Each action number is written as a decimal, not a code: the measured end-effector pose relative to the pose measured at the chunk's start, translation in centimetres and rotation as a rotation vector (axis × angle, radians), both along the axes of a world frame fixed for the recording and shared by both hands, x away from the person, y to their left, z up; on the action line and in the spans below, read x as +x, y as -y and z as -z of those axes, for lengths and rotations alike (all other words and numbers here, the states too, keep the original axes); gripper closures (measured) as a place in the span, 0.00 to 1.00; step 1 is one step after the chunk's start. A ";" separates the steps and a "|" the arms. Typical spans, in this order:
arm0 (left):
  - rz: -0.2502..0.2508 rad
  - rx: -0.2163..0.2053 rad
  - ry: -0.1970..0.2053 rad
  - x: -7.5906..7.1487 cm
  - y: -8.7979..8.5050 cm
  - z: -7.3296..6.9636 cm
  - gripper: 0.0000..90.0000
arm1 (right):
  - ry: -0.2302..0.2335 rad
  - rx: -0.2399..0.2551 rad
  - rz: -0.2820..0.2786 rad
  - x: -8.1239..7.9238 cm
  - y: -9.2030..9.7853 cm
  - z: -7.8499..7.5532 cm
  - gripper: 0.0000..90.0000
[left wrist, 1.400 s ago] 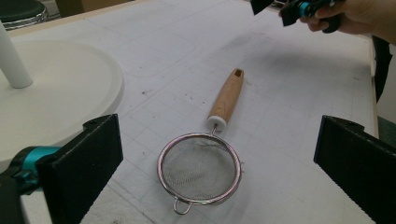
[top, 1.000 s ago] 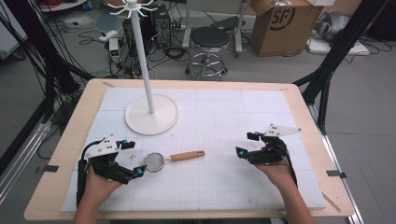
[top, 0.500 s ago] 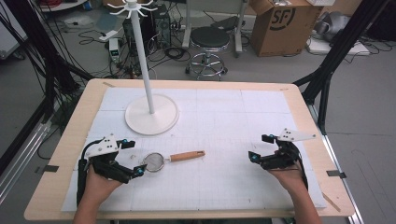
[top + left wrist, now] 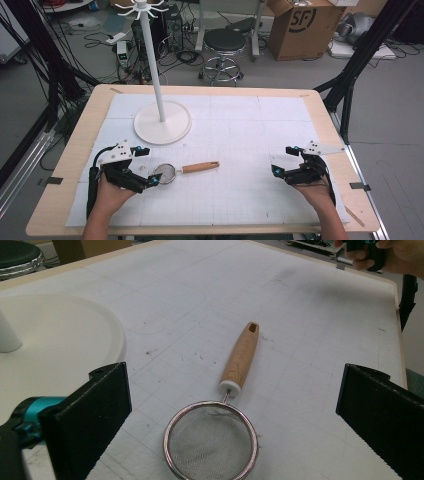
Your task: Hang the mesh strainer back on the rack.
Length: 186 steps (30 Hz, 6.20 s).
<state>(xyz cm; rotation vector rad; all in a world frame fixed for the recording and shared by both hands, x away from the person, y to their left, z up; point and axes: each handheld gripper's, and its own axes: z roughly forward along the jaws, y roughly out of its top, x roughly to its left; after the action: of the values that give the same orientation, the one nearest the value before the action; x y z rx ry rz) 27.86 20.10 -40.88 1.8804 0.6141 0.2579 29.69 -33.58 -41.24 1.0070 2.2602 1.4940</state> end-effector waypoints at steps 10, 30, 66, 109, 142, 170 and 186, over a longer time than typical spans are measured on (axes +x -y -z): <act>0.004 0.025 -0.024 0.4 0.6 0.0 0.02 | 0.000 0.005 -0.003 0.6 -0.7 -0.2 0.01; 0.074 0.257 -0.101 3.7 7.7 -0.3 0.02 | 0.007 0.005 0.000 1.1 -0.7 -0.2 0.01; 0.155 0.606 -0.203 5.6 12.1 2.0 0.70 | 0.018 -0.029 -0.042 1.1 -1.5 -0.1 0.01; 0.055 0.356 -0.167 4.3 8.4 -0.9 0.76 | 0.011 -0.038 -0.052 1.3 -2.1 0.0 0.01; 0.068 -0.078 0.016 3.6 0.8 -11.7 0.76 | 0.010 -0.039 -0.047 1.4 -2.2 0.1 0.01; -0.037 -0.184 0.103 7.5 -4.9 -20.0 0.76 | 0.014 -0.017 -0.048 1.5 -2.0 0.0 0.01; -0.135 -0.233 0.149 8.4 -6.6 -23.1 0.76 | 0.006 -0.008 -0.058 1.7 -1.8 0.1 0.01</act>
<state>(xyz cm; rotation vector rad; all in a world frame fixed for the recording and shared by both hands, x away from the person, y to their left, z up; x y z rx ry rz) 36.29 26.73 -17.80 1.5834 0.6413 0.3938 31.42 -31.74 -41.35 0.9417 2.3080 1.5081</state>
